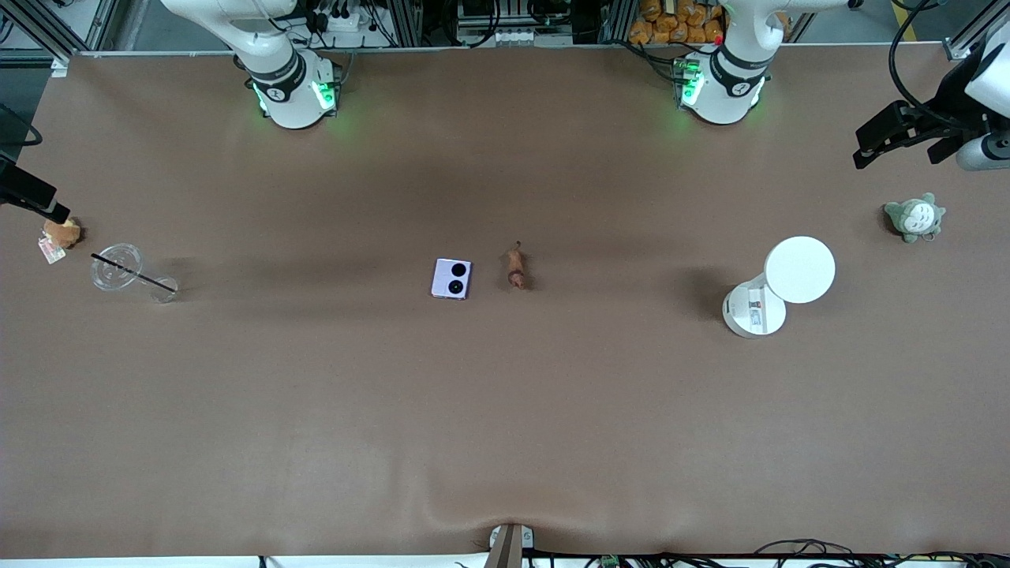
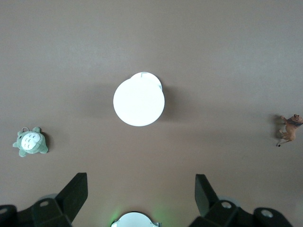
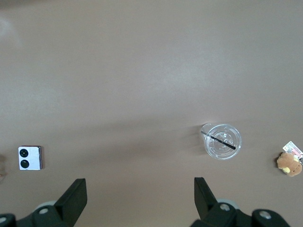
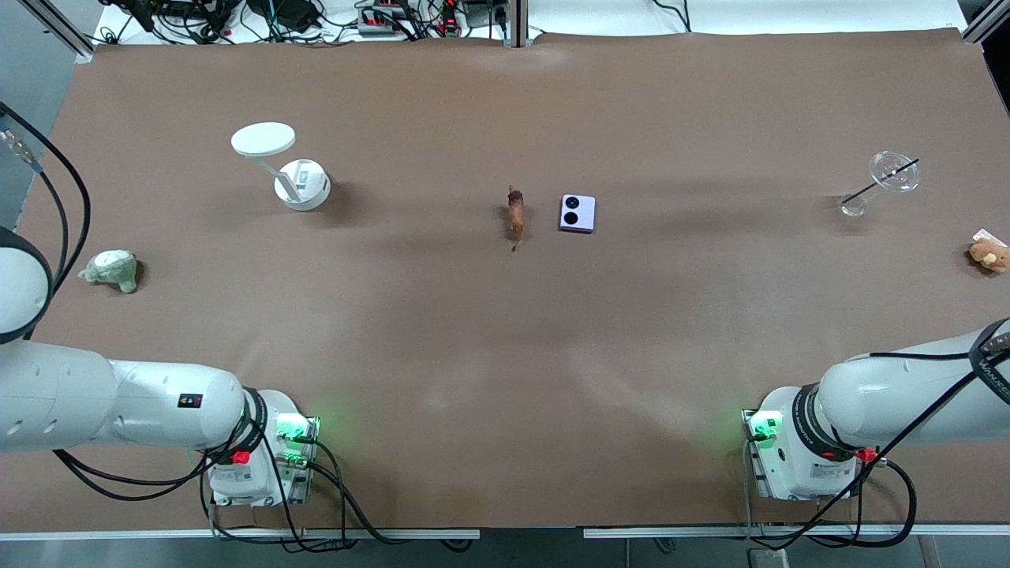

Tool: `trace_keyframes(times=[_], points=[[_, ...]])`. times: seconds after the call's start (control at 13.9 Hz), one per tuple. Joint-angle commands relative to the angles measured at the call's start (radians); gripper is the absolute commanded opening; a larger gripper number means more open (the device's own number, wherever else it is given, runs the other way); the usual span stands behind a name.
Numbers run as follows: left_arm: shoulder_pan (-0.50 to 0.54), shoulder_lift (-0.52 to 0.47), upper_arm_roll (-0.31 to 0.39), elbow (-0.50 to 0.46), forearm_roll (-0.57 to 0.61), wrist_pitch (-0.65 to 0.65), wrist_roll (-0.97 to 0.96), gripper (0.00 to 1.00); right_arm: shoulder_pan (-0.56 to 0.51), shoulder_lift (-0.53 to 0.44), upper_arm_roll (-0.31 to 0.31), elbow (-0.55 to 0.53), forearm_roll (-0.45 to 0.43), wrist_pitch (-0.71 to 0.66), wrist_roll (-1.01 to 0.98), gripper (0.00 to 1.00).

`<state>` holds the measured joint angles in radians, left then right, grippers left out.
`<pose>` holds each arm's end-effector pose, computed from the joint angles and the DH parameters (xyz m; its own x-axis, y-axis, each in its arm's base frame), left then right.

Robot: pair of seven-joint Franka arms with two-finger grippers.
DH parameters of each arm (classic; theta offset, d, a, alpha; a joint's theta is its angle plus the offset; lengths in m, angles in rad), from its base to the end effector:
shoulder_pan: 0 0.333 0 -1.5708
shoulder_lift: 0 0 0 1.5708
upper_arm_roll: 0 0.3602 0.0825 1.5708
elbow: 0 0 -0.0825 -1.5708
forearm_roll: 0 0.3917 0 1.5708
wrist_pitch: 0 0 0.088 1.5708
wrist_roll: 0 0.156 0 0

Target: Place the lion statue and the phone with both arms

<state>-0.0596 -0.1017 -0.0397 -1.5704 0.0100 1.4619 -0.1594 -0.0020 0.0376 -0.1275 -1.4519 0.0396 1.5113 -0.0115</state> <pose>0.5112 -0.0505 0.6651 0.9981 0.0614 -0.0046 0.0613 -0.9980 -0.0149 0.5672 -0.0659 0.6501 0.9931 -0.1152 0.0225 -0.1144 -0.9928 -0.0344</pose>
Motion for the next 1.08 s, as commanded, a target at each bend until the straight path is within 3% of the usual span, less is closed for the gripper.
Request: trace_keyframes(times=[0.0,0.72,1.01], points=[[0.003,0.003,-0.002,0.015,-0.002,-0.012,0.011,1.0,0.005,-0.022,0.0,-0.022,-0.003,0.007,0.012,1.0],[-0.016,0.02,-0.014,0.013,-0.01,-0.014,-0.003,1.0,0.005,-0.021,0.0,-0.022,-0.003,0.0,0.007,1.0],[-0.023,0.095,-0.17,0.01,-0.016,0.023,-0.035,1.0,0.005,-0.019,0.0,-0.022,-0.003,-0.002,0.001,1.0]])
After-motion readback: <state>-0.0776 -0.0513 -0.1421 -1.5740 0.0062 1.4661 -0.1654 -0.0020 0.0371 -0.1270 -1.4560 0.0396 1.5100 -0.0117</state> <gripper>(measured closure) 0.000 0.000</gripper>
